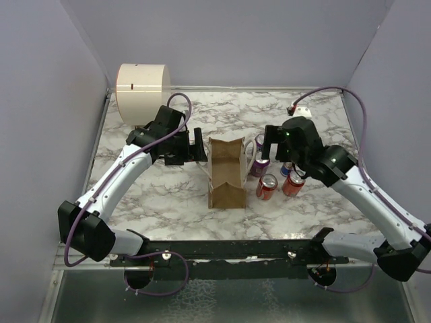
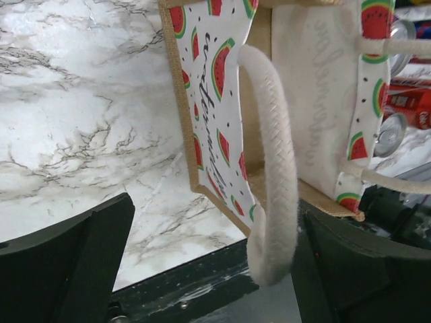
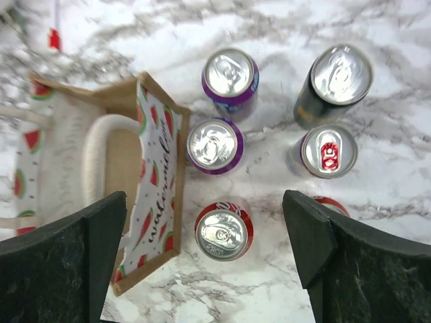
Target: Take the beverage out of the canvas bag
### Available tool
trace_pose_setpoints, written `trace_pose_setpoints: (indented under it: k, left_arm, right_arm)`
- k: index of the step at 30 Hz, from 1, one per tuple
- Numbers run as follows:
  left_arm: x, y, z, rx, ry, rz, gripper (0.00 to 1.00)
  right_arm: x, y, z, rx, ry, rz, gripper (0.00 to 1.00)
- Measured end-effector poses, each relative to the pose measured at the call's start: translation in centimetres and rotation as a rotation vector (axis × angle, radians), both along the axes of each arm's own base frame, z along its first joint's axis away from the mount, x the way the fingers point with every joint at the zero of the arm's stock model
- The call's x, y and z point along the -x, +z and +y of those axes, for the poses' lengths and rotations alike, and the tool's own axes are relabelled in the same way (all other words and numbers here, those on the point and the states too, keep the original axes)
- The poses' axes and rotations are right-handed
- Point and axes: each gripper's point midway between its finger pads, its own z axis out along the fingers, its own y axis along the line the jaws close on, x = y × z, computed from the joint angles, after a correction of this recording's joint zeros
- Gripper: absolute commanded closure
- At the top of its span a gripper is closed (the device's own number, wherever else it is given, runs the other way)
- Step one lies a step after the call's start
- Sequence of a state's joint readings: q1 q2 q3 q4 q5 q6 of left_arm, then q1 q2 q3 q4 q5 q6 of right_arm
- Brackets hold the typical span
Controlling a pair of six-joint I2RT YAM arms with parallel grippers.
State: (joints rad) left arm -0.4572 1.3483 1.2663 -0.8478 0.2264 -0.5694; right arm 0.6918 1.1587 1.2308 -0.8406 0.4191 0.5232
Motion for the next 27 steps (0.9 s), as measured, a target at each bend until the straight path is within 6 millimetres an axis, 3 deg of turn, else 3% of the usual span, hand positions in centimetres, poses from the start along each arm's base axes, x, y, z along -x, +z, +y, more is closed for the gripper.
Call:
trace_pose_setpoints:
  k: [7,11,16,19,23,27]
  left_arm:
    - [-1.1,2.3,0.3,-0.013,0.019,-0.068,0.01]
    - [-2.2,5.4,1.0,-0.033,0.050,-0.146,0.01]
    - [-3.8,12.0,2.0,-0.023,0.113,-0.318,0.01]
    - [-3.8,16.2,3.2,-0.007,0.166,-0.437,0.01]
    - [-2.4,22.3,6.1,0.024,0.275,-0.637,0.01]
    - [0.2,27.7,9.6,0.082,0.397,-0.846,0.01]
  right_arm:
    - [1.2,7.4,-1.3,-0.092,0.022,-0.173,0.00]
    - [2.2,12.4,-2.2,-0.156,0.032,-0.281,0.00]
    - [4.3,19.4,-3.7,-0.273,0.045,-0.433,0.00]
    - [5.8,22.5,-4.6,-0.335,0.055,-0.500,0.00]
    - [7.8,26.2,-6.0,-0.409,0.056,-0.581,0.00]
    - [9.0,28.5,-7.1,-0.469,0.041,-0.629,0.00]
